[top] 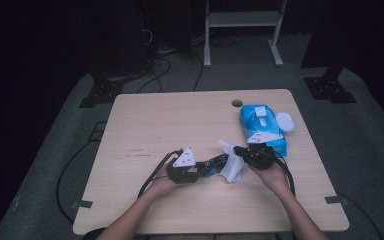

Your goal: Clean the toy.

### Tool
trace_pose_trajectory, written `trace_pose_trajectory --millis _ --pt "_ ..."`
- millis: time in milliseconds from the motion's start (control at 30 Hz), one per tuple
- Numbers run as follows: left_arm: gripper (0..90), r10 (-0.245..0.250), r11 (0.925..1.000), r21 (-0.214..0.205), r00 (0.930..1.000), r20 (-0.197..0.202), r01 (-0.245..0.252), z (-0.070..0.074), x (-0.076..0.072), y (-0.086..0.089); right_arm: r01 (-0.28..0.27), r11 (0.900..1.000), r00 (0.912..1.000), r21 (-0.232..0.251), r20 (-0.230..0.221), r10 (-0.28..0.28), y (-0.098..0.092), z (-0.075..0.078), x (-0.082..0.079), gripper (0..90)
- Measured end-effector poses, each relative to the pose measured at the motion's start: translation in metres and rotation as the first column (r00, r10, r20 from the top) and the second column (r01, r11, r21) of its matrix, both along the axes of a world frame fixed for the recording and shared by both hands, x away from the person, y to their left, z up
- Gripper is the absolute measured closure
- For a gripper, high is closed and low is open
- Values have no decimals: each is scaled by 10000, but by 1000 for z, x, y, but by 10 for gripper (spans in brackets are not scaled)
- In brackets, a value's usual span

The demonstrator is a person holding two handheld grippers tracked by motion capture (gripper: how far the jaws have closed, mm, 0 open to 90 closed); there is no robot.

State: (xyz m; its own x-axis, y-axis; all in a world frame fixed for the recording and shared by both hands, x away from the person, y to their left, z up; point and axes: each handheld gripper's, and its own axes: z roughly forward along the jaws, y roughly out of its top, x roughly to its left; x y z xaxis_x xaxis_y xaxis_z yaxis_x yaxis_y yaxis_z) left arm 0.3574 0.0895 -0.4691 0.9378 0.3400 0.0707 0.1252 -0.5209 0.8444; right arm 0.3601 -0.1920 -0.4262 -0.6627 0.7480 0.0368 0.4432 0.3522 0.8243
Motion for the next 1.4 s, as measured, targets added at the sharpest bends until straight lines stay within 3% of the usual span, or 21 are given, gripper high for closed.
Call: trace_pose_trajectory --millis 167,267,367,433,633,767,933,1100,1300,1400 --pt "679 -82 9999 114 9999 71 82 1 2 -1 -236 9996 9993 159 -279 240 11 1 0 884" --pt "680 -91 9995 302 9997 239 83 2 3 -1 -947 9942 9941 503 -491 972 30 2 1 884" --pt "680 -61 9995 308 9996 273 52 2 4 1 -1617 9865 9860 246 -377 1626 52 1 -2 883" --pt "682 1 9995 327 9996 272 -9 3 4 4 -1683 9857 9853 17 -293 1683 57 2 -2 884" --pt "689 173 9996 202 9996 237 -178 4 8 9 -572 9980 9982 -259 -179 568 27 6 6 884" --pt "688 170 9997 177 9995 277 -175 3 9 9 -33 10000 9989 38 -476 34 2 6 10 884" --pt "688 249 9995 163 9993 269 -254 3 10 9 -112 9999 9990 -84 -440 108 7 6 9 884" --pt "688 166 9995 281 9993 348 -176 4 11 9 -562 9984 9977 -39 -370 560 29 5 9 884" --pt "687 201 9991 374 9986 479 -219 5 11 8 -1598 9865 9842 344 -711 1620 68 4 10 884" --pt "688 238 9989 392 9983 537 -259 5 11 10 -2226 9695 9666 1023 -1067 2332 84 5 9 884"
